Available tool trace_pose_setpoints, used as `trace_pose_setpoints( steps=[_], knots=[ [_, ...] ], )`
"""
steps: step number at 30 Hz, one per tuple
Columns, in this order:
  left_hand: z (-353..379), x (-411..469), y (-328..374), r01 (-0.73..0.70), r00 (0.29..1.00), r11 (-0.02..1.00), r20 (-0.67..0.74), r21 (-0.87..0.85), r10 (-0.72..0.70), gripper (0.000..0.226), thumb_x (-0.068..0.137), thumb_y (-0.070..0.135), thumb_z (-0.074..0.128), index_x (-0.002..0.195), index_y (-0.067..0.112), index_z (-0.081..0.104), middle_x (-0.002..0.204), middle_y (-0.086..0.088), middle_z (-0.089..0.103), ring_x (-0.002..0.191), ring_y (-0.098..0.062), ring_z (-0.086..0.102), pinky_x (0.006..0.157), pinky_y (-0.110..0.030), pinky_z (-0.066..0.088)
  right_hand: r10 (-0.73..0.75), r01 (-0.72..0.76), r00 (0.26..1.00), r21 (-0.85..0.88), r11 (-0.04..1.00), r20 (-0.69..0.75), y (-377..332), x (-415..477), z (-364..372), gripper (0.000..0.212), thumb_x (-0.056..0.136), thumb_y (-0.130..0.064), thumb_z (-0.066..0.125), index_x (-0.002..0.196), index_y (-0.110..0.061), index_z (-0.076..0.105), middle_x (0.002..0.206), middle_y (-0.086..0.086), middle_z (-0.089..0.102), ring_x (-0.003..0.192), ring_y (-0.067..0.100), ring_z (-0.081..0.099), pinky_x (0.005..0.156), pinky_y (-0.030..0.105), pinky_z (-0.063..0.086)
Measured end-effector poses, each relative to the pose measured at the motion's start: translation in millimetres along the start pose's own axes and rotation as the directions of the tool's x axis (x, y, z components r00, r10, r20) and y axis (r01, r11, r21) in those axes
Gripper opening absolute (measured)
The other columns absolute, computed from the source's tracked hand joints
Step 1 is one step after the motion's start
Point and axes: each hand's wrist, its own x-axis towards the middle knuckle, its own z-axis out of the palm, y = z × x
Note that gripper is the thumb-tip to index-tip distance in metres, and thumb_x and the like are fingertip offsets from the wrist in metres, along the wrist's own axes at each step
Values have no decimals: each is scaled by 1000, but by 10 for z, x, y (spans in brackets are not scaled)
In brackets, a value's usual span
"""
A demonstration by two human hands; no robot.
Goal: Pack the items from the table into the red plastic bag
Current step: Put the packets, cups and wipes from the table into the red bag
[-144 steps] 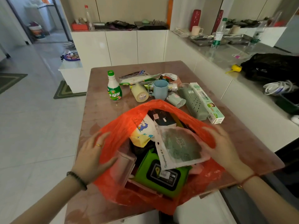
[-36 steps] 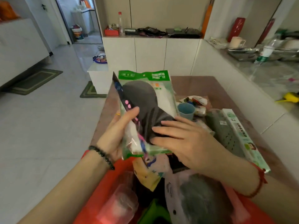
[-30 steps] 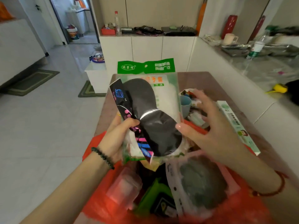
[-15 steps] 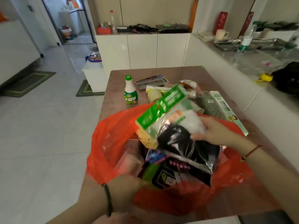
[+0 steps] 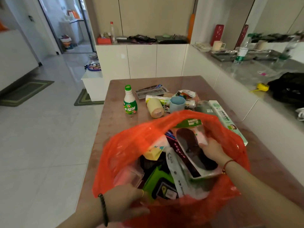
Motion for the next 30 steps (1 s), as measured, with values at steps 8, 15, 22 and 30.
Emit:
trace_pose_setpoints(
  steps=[8, 15, 22, 30],
  knots=[
    [-593, 418, -148, -32, 923, 995, -385, -98, -8, 56, 74, 74, 29, 105, 35, 56, 97, 19, 67, 88, 3, 61, 80, -21, 50, -357, 388, 917, -199, 900, 177, -443, -226, -444, 41, 90, -28, 53, 127, -11, 52, 119, 8, 62, 109, 24, 57, 94, 28, 42],
    [-1065, 1132, -321, 206, 855, 979, -486, -3, -181, 89, 58, 73, 41, 135, 29, 32, 132, 6, 49, 119, -5, 46, 103, -23, 36, -520, 521, 849, -11, 853, -95, -736, 322, -941, 62, 70, -47, 69, 125, -27, 50, 123, 1, 58, 109, 15, 55, 93, 28, 46],
    [-966, 1614, -521, 410, 903, 879, -246, 245, -352, 60, 84, 24, 50, 139, 31, 27, 133, 6, 49, 121, -16, 47, 98, -30, 40, -481, 614, 718, -131, 778, 503, -596, 865, -797, 31, 78, -13, 63, 61, -37, 54, 67, -11, 60, 68, 4, 59, 64, 20, 45],
    [-1487, 1564, -898, 256, 833, 868, -359, -425, -421, 49, 60, 16, 47, 53, 65, 52, 56, 44, 55, 64, 18, 55, 57, -4, 41, -480, 439, 830, 197, 877, 286, -1143, 1856, -784, 39, 79, -34, 67, 115, -24, 57, 111, 2, 61, 99, 16, 62, 76, 26, 53]
  ],
)
